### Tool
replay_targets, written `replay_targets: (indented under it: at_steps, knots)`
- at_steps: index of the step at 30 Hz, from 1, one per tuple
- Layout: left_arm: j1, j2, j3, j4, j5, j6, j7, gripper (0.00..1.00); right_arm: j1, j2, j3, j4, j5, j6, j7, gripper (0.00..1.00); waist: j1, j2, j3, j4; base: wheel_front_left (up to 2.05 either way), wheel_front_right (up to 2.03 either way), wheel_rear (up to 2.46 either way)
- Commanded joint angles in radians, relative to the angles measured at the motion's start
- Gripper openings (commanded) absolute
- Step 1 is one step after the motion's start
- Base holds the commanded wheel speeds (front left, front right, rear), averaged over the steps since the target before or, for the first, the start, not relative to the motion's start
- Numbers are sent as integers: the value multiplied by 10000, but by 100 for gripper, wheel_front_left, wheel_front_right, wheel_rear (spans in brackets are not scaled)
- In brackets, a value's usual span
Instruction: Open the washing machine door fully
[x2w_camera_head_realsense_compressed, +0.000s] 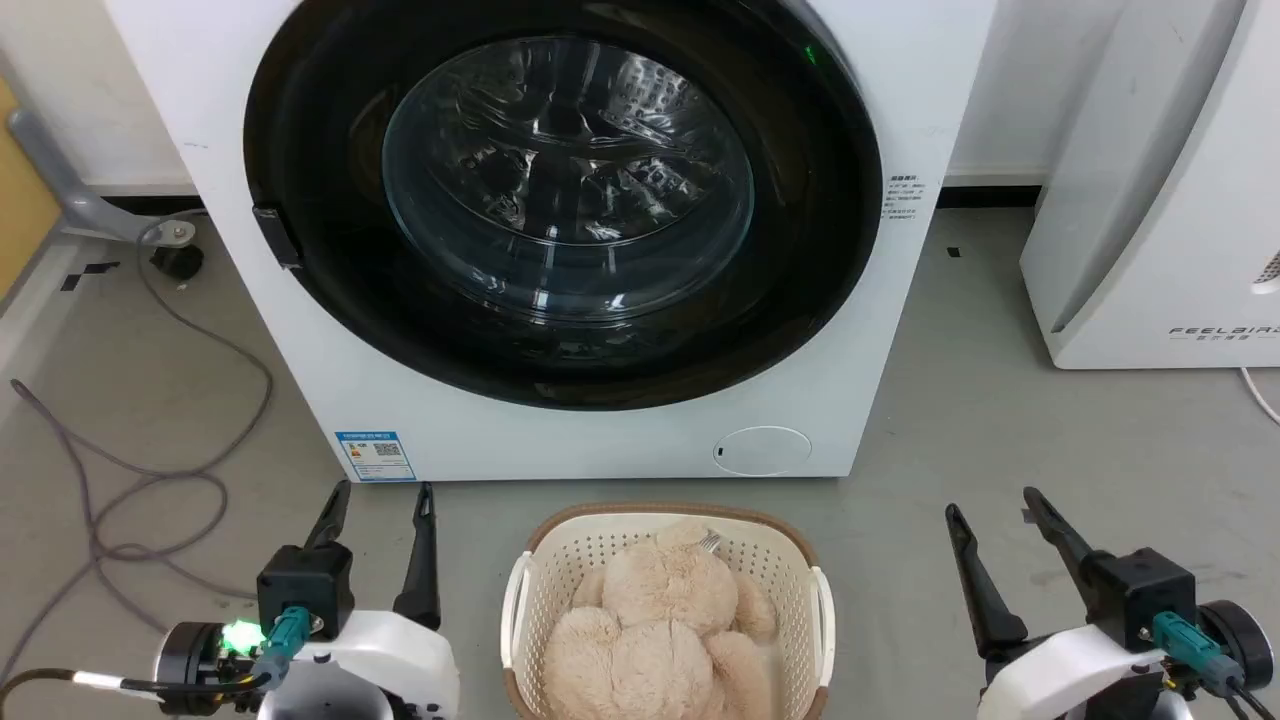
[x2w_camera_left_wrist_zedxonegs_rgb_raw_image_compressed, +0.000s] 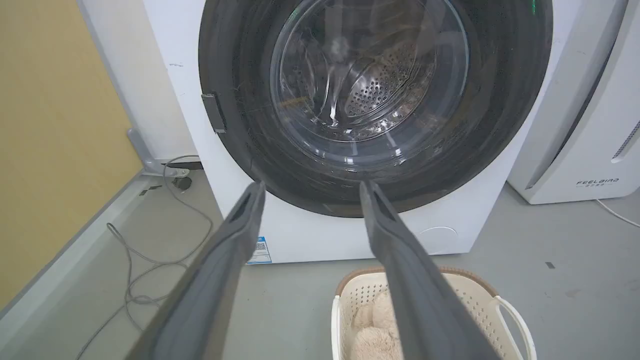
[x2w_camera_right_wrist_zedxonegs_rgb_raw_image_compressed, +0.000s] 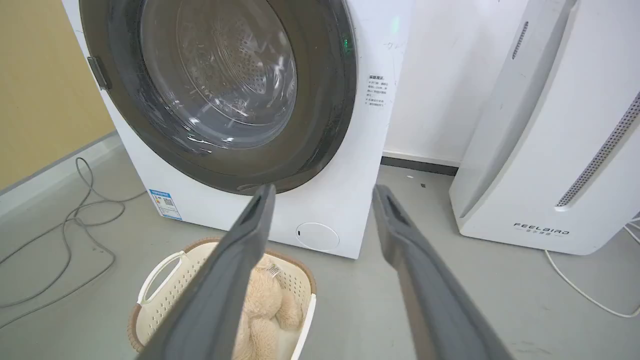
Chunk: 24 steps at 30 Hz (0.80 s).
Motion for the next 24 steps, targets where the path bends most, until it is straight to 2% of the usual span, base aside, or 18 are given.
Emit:
replay_targets:
  at_steps: [1,5,6,7,14,24]
  knots:
    - [-33,2,-47,58,-101,-25,-106,100,-6,1,-4,63,100,0,-91,100,0,0,0,-4,0,0,0]
    - [-72,2,-122,152,-173,-36,-194,100,-17,1,-17,139,181,1,-172,100,0,0,-2,-12,0,0,0]
    - [-82,2,-141,176,-192,-39,-217,100,-20,2,-19,160,206,1,-192,17,0,0,-2,-14,0,0,0]
    - [-93,2,-160,200,-210,-42,-239,100,-24,2,-21,181,233,1,-212,0,0,0,-2,-16,0,0,0]
    - [-166,3,-298,361,-345,-55,-389,100,-62,3,-57,328,533,1,-363,0,0,0,-7,-24,0,0,0]
    - [-256,3,-466,511,-504,-74,-578,100,-124,4,-11,384,1851,1,-579,0,0,0,-7,-20,0,0,0]
